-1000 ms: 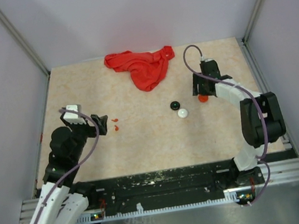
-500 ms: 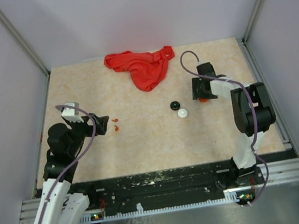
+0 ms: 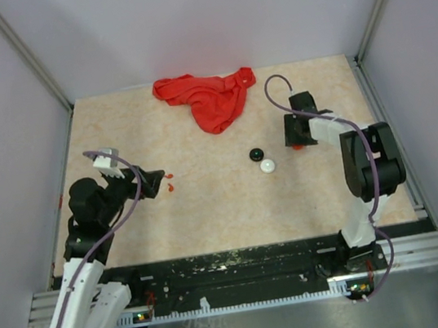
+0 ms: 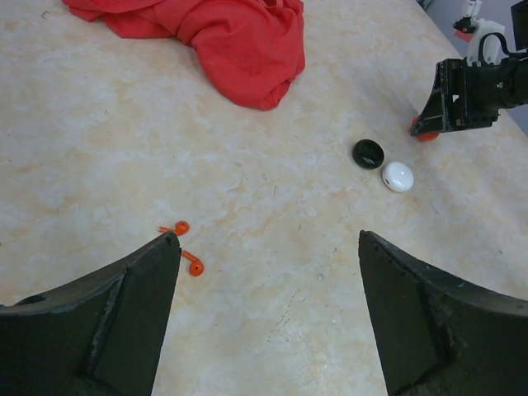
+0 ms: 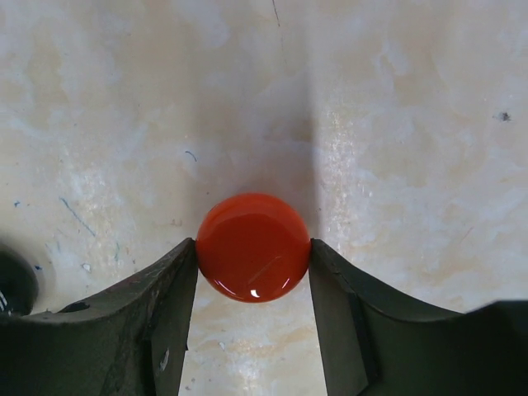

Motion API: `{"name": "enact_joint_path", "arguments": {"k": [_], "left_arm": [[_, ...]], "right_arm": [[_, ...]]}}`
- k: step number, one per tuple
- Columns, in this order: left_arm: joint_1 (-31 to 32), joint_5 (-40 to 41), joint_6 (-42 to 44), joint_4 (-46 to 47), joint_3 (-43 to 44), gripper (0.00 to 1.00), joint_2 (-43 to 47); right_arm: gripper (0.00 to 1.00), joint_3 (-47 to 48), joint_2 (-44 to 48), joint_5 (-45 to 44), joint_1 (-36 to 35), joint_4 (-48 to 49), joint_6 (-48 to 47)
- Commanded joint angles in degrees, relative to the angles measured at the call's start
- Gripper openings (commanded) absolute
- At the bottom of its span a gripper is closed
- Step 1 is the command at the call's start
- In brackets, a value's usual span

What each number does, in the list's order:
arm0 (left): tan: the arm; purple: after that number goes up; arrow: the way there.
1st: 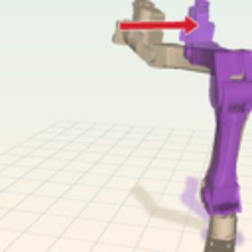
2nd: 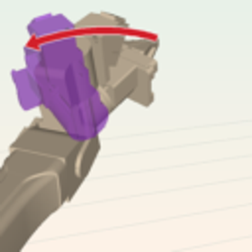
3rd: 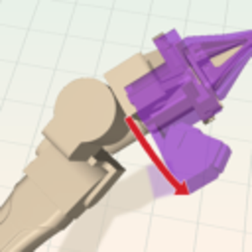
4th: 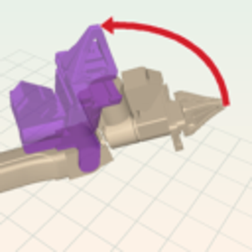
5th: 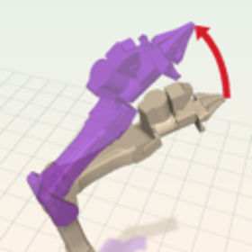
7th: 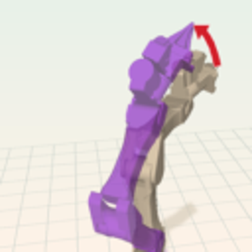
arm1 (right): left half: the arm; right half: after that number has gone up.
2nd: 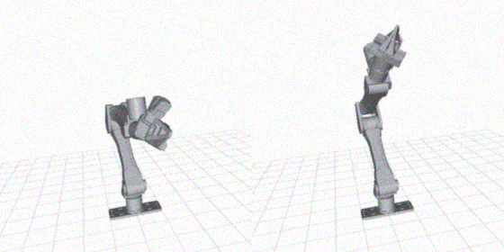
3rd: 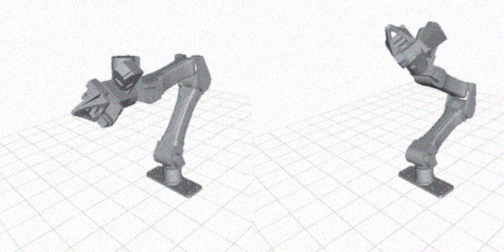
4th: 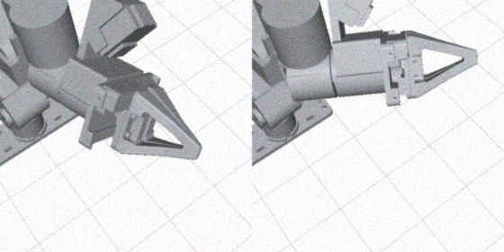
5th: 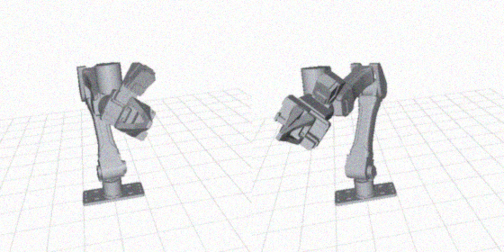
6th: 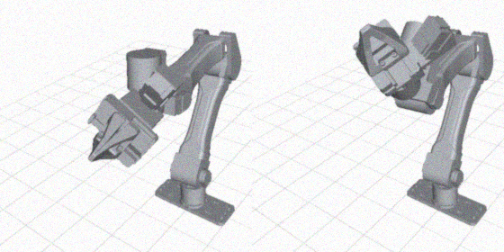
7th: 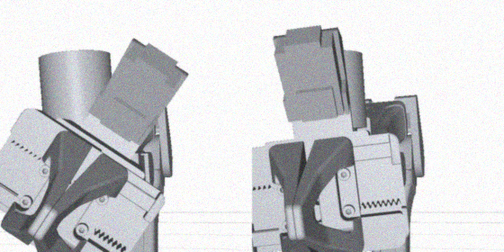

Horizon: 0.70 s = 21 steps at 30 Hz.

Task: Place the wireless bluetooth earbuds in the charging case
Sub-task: Pick up the charging case at the center of the board.

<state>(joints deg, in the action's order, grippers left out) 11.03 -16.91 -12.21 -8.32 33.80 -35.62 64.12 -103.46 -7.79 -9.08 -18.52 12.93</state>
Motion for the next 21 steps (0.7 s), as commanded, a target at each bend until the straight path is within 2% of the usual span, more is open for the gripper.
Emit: {"name": "enact_joint_path", "arguments": {"k": [1, 7, 21], "left_arm": [[-0.89, -5.1, -1.24, 3.04, -0.29, 0.9, -0.77], [-1.01, -10.43, -2.33, 4.75, 0.2, 0.89, -3.52], [-0.92, -28.85, -12.97, 8.7, 3.66, 0.82, -12.97]], "right_arm": [[0.53, -0.62, 7.82, 0.2, -1.1, 0.42, -1.86], [0.52, -1.01, 16.42, 1.4, -6.78, -1.4, -5.05], [0.52, -0.13, 31.18, 3.45, -30.52, -3.49, -22.02]]}}
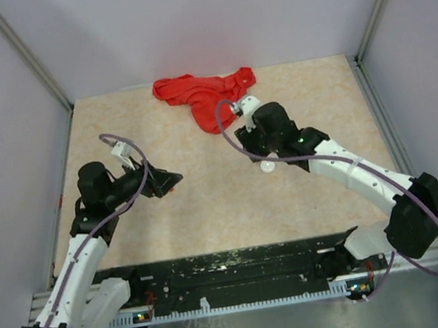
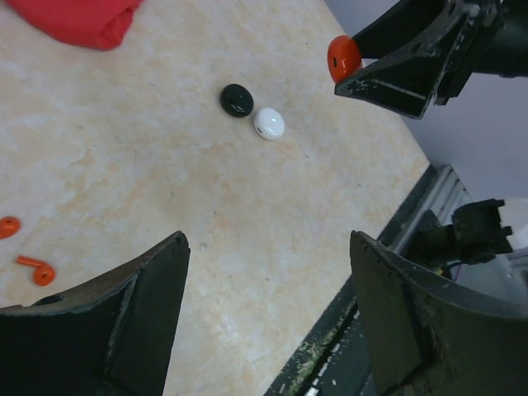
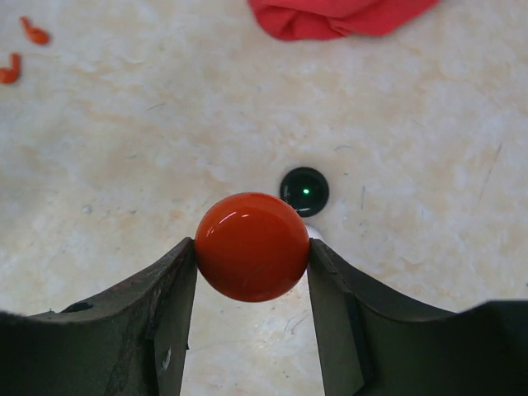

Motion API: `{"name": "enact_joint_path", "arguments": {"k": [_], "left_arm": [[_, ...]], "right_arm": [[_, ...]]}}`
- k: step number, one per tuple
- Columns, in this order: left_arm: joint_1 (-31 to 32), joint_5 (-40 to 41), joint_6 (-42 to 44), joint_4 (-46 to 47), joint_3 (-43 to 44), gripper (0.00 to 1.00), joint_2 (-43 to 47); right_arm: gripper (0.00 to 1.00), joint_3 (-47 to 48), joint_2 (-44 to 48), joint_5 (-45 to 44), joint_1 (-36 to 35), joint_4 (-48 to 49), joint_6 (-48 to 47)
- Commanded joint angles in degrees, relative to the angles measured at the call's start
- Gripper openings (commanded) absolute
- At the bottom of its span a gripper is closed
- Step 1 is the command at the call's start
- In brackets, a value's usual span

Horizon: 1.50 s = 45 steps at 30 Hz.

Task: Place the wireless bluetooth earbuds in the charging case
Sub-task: Pick up the charging case at the center of the board.

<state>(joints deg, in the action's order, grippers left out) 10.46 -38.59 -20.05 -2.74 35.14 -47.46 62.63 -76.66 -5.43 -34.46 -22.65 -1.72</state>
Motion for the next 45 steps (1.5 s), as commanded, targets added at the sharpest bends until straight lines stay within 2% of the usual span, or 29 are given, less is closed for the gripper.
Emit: {"name": "enact_joint_path", "arguments": {"k": [1, 7, 12, 18, 27, 32, 39, 45], "left_arm": [[-0.35, -8.62, -6.41, 3.62, 2.39, 0.81, -1.67], [0.68, -13.31, -11.87, 7.02, 2.19, 0.75, -4.38], [3.63, -14.59, -17.83, 13.85, 0.98, 0.72, -5.61], [8.62, -14.42, -19.06, 15.42, 2.47, 0.68, -8.54], [13.62, -14.72, -19.17, 16.07, 3.86, 0.57, -12.3], [14.79, -14.63, -18.3, 15.39, 4.21, 0.45, -13.69], [16.03, -13.8, -15.18, 9.35, 6.07, 0.45, -16.64], [17.62, -14.61, -14.54, 8.45, 6.91, 0.45, -18.6]], "right_arm": [[0.52, 1.29, 5.14, 1.33, -6.77, 0.79, -8.87], [0.53, -0.3, 8.68, 4.79, -14.59, 3.93, -15.68], [0.53, -0.39, 8.5, 6.97, -20.04, 4.8, -20.96], [0.53, -0.13, 7.45, 9.01, -24.29, 4.29, -26.91], [0.52, 2.12, 5.24, 9.95, -26.83, 1.51, -31.15], [0.53, 3.21, 3.82, 9.25, -27.83, 0.37, -32.09], [0.52, 3.37, 4.18, 9.08, -28.34, 0.56, -33.22], [0.52, 3.01, 4.91, 8.98, -28.47, 1.65, -33.78]]}}
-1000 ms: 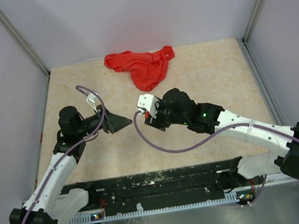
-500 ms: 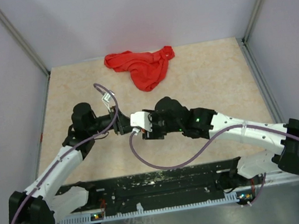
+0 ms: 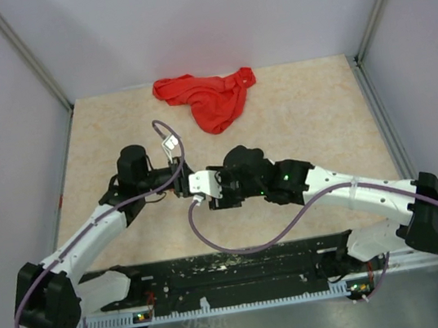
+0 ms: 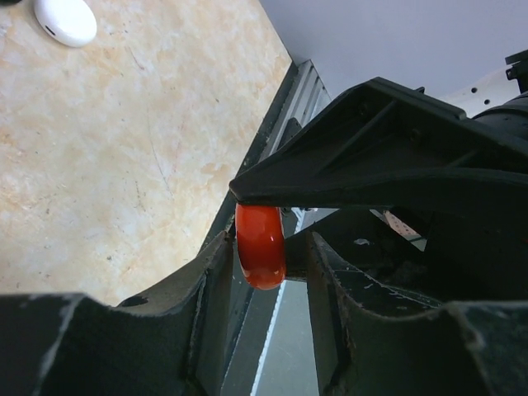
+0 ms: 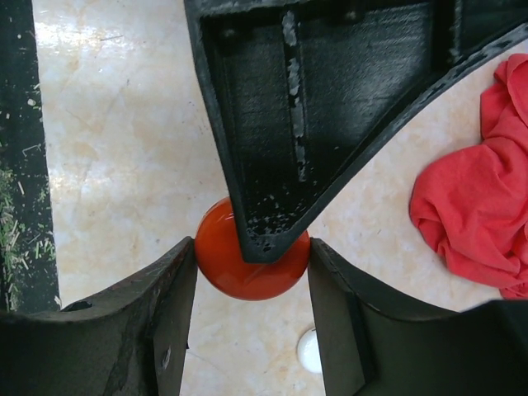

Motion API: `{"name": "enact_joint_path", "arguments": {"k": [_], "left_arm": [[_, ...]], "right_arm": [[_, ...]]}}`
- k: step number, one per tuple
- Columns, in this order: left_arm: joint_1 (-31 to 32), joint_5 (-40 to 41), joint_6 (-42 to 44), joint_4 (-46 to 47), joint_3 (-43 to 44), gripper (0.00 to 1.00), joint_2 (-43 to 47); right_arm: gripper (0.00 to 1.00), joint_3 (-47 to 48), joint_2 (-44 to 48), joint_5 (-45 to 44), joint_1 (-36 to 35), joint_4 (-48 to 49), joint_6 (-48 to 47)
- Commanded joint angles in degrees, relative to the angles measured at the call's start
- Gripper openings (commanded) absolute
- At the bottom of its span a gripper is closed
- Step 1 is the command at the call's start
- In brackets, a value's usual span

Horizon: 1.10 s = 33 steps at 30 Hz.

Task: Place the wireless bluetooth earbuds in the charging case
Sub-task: Pick up the charging case at the center of the board.

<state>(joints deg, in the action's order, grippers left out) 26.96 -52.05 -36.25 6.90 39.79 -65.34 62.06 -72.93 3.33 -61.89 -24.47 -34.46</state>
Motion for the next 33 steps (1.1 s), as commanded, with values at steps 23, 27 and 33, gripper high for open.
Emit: {"name": "enact_joint_path", "arguments": {"k": [23, 27, 33], "left_arm": [[1.52, 1.43, 16.26, 4.96, -2.03, 0.01, 8.17], [1.53, 3.21, 15.61, 15.34, -7.89, 0.01, 12.94], [1.57, 6.9, 14.55, 29.84, -15.36, 0.01, 18.9]], "right_arm": [[0.79, -2.41, 13.51, 9.92, 4.82, 7.78, 9.0], [0.8, -3.9, 16.15, 18.8, 10.32, 12.09, 15.98], [0.8, -6.83, 16.94, 26.73, 14.4, 20.65, 26.18]]}}
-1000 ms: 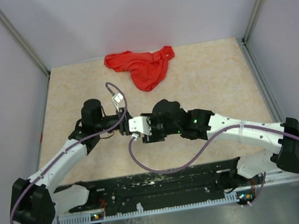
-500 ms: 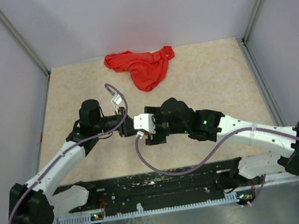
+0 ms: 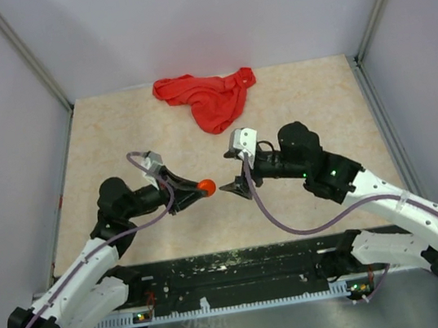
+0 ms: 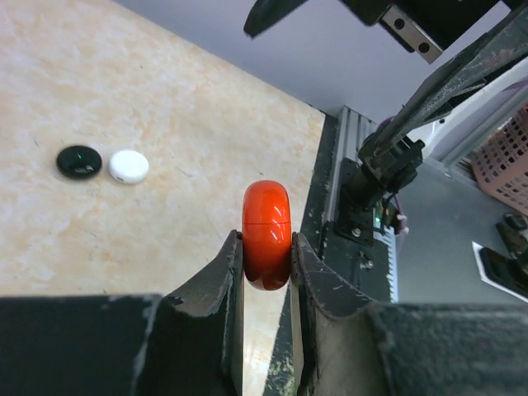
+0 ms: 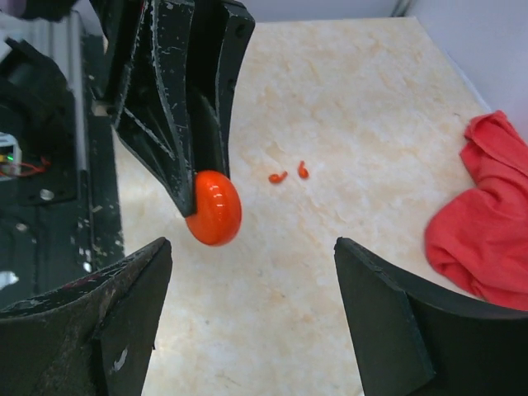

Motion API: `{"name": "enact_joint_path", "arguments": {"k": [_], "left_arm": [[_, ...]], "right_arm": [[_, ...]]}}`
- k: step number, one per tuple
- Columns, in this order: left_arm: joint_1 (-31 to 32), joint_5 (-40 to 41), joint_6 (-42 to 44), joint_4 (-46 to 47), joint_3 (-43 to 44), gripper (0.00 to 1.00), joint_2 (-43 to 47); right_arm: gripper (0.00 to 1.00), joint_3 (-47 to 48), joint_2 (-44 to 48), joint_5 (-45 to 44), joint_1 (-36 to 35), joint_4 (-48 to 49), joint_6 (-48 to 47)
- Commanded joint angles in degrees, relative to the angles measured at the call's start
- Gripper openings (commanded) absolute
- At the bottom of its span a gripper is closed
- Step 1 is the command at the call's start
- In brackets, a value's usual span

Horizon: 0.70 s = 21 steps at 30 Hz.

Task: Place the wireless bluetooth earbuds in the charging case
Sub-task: Pick up the charging case at the center of the board, then open the charging case.

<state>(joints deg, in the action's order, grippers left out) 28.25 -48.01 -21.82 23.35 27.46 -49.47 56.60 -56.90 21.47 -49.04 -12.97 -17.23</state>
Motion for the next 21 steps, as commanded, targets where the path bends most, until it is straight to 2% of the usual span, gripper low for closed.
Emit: {"name": "enact_joint_path", "arguments": {"k": [1, 7, 21], "left_arm": [[0.28, 3.1, 0.12, 14.59, -3.67, 0.01, 3.56], [0.23, 2.13, -0.23, 17.37, -4.38, 0.01, 4.08], [0.4, -3.1, -3.29, 23.74, -5.4, 0.01, 3.59]], "right_arm": [[0.8, -1.92, 0.85, 9.36, 1.73, 10.77, 10.22], [0.8, -4.16, -0.51, 11.61, 1.89, 18.25, 15.84], [0.79, -4.79, -4.9, 11.87, 2.83, 21.32, 17.89]]}}
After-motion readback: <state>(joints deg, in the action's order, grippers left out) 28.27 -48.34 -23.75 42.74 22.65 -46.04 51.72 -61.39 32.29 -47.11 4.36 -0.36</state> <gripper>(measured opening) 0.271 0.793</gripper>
